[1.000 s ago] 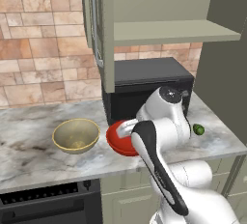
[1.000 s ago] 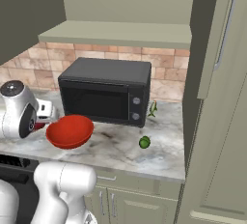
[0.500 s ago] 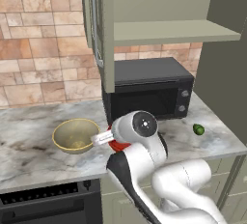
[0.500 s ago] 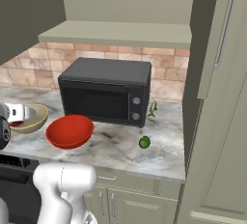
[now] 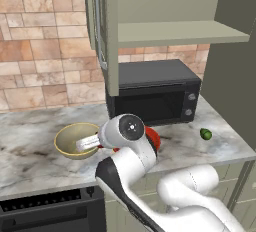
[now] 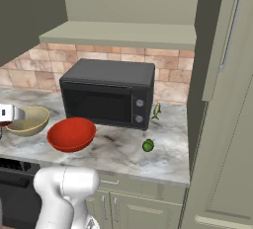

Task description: Pick both bowls and place them on the counter. Then place the avocado in one bowl and place the tomato in the other bowl.

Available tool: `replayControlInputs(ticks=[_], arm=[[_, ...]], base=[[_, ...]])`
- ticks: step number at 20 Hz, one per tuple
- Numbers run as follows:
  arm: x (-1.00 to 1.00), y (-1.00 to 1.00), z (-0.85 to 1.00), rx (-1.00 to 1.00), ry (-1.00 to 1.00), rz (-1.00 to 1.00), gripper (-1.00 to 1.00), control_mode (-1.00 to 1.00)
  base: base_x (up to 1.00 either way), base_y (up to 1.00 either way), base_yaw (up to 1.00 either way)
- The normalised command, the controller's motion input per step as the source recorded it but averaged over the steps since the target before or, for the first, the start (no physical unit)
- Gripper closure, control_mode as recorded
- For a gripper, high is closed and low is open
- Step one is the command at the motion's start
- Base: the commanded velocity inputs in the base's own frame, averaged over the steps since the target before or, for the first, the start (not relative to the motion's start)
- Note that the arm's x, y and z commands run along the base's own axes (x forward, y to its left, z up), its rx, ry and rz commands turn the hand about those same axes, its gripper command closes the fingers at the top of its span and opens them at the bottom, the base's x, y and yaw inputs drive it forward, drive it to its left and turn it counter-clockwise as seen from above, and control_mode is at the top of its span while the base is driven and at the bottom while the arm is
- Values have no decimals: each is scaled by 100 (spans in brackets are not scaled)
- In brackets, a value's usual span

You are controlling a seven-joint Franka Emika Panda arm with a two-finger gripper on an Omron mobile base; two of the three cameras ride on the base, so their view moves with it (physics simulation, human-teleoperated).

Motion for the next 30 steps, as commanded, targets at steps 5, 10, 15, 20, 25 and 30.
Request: replayControlInputs(ticks=[5,10,15,20,25,30], arm=[[8,43,-14,0,3,0,100,-100],[18,27,-22,-3,0,0,100,-100],[41,0,-19,-1,5,0,100,-100],[55,1,-9,-2,12,0,100,-100],[43,6,-40,-6,16,0,100,-100],[38,16,-41,-10,5,0,100,-100]], base=[[0,0,0],[0,0,0],[0,0,0],[0,0,0],[0,0,0],[0,0,0]])
